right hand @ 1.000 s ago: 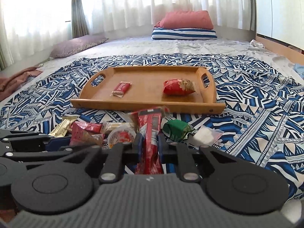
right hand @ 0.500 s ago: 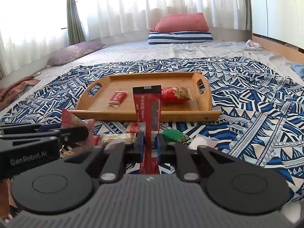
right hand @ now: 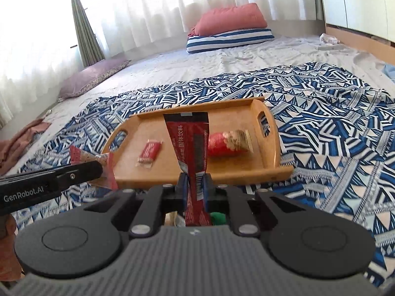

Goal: Organize snacks
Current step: 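Carry both bars over the tray and open both tools to release them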

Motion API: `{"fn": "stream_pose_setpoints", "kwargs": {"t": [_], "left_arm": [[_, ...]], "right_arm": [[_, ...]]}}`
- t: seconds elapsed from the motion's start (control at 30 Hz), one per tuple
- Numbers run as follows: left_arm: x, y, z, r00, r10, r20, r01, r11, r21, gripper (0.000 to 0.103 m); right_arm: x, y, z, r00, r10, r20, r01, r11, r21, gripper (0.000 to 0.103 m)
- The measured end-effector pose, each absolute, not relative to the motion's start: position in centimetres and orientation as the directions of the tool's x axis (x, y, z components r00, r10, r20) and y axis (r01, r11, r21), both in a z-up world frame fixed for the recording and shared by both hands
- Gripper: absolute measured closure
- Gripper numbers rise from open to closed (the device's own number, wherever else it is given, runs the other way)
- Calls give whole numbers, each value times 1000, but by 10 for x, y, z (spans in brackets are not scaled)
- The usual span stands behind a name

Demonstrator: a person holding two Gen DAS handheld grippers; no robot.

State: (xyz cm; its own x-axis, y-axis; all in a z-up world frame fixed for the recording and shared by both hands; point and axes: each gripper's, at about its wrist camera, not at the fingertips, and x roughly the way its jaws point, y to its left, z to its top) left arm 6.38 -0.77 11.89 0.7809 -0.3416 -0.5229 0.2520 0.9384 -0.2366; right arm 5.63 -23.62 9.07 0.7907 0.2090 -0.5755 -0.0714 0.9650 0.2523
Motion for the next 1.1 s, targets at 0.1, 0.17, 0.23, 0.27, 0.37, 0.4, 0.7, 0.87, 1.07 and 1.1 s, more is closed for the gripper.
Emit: {"fn": "stream_pose_setpoints", "kwargs": {"t": [0.1, 0.17, 0.23, 0.27, 0.37, 0.4, 0.7, 0.87, 1.07, 1.1], "left_arm": [[84, -4, 125, 781, -346, -520, 248, 936, -251, 83], [99, -2, 126, 778, -348, -523, 242, 935, -261, 83], [115, -1, 127, 773, -358, -525, 238, 929, -284, 83], [121, -1, 127, 769, -364, -525, 236, 926, -296, 83], [144, 2, 124, 753, -386, -533, 225, 912, -343, 83], [153, 3, 122, 745, -397, -536, 222, 905, -362, 83], [207, -5, 84, 672, -422, -608, 198, 894, -402, 83], [222, -10, 68, 660, -418, -625, 191, 897, -398, 83], [234, -18, 53, 635, -423, -646, 207, 899, -386, 84], [236, -19, 51, 631, -422, -651, 210, 900, -381, 85]], "right_arm": [[76, -241, 97, 778, 237, -582, -70, 953, 295, 89], [90, -242, 99, 769, 248, -590, -68, 948, 310, 89], [103, -242, 100, 761, 251, -598, -71, 949, 308, 89], [109, -241, 101, 758, 251, -602, -73, 950, 304, 89], [127, -238, 104, 750, 253, -611, -86, 953, 290, 89], [134, -237, 104, 745, 253, -617, -89, 955, 284, 89], [203, -223, 91, 641, 260, -722, -125, 964, 236, 89], [234, -216, 79, 614, 235, -753, -100, 970, 221, 90], [262, -217, 59, 584, 241, -775, -54, 964, 259, 91], [264, -218, 56, 583, 247, -774, -51, 962, 268, 91]]}}
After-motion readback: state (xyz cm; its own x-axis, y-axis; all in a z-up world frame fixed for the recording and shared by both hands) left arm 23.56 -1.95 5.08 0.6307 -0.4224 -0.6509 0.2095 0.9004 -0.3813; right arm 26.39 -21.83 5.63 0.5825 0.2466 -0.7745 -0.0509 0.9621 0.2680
